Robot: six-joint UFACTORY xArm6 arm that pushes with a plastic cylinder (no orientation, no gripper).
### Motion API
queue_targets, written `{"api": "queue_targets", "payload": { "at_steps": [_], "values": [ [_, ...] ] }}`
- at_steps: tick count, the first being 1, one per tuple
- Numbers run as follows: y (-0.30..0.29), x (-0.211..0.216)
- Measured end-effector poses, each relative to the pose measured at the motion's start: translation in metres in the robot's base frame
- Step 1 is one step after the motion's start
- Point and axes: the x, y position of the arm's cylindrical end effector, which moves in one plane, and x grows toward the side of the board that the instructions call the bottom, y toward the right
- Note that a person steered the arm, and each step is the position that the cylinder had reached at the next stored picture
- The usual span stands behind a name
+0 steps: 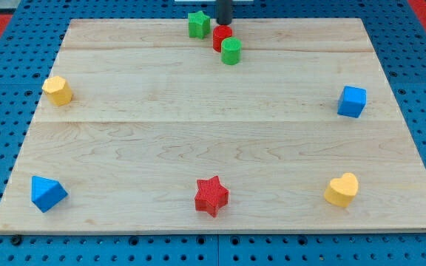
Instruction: Push the blue cube upwards
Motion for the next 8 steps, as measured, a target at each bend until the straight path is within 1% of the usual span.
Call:
{"api": "queue_targets", "payload": {
  "at_steps": [1,2,3,4,5,6,8],
  "values": [
    [0.062,0.028],
    [0.107,0.081],
    [0.184,0.128],
    [0.248,0.188],
    [0.246,0.234],
    [0.203,0.239],
    [0.125,0.206]
  ]
}}
